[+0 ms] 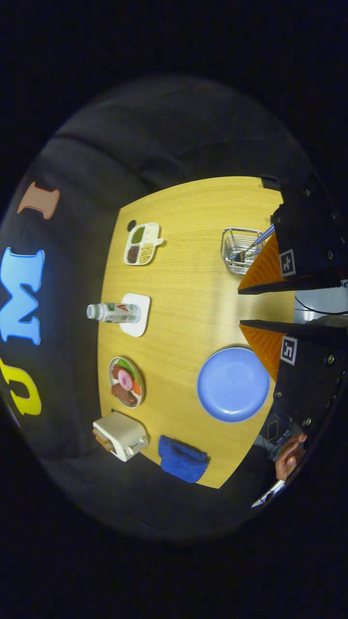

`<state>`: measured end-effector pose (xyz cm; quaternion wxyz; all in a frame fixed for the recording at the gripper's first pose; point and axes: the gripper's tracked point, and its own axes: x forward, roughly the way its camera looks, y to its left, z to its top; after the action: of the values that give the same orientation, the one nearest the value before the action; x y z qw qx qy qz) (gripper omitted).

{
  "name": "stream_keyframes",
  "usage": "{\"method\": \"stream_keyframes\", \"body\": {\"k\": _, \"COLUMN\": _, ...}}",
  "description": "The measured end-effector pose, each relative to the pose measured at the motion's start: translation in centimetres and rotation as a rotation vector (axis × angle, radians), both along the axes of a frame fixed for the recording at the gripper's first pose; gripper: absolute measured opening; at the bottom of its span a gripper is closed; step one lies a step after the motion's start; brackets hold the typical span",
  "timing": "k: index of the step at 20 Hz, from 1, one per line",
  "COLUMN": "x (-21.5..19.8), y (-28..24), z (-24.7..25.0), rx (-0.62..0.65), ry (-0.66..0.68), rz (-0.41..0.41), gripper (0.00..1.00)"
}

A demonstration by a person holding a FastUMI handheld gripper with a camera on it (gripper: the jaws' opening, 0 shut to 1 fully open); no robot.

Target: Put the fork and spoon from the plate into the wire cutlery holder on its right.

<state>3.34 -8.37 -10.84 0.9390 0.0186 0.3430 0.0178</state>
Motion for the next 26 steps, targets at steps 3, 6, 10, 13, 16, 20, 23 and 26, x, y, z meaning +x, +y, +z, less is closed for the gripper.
{"method": "stream_keyframes", "body": {"k": 3, "x": -0.2, "y": 1.7, "z": 2.4, "rx": -0.043, "ry": -0.180, "rz": -0.009, "gripper": 0.30}}
{"method": "stream_keyframes", "body": {"k": 6, "x": -0.3, "y": 2.8, "z": 5.5, "rx": -0.079, "ry": -0.354, "rz": -0.027, "gripper": 0.30}}
{"method": "stream_keyframes", "body": {"k": 10, "x": -0.7, "y": 3.6, "z": 11.2, "rx": -0.104, "ry": -0.633, "rz": -0.064, "gripper": 0.31}}
{"method": "stream_keyframes", "body": {"k": 13, "x": -1.0, "y": 4.4, "z": 12.7, "rx": -0.087, "ry": -0.710, "rz": -0.076, "gripper": 0.54}}
{"method": "stream_keyframes", "body": {"k": 16, "x": -1.0, "y": 5.0, "z": 13.8, "rx": -0.085, "ry": -0.776, "rz": -0.057, "gripper": 0.72}}
{"method": "stream_keyframes", "body": {"k": 20, "x": -1.5, "y": 5.1, "z": 16.5, "rx": -0.100, "ry": -0.918, "rz": -0.092, "gripper": 0.97}}
{"method": "stream_keyframes", "body": {"k": 23, "x": -1.9, "y": 5.1, "z": 17.3, "rx": -0.074, "ry": -0.991, "rz": -0.129, "gripper": 0.97}}
{"method": "stream_keyframes", "body": {"k": 26, "x": -2.4, "y": 5.3, "z": 17.3, "rx": -0.072, "ry": -1.009, "rz": -0.140, "gripper": 0.96}}
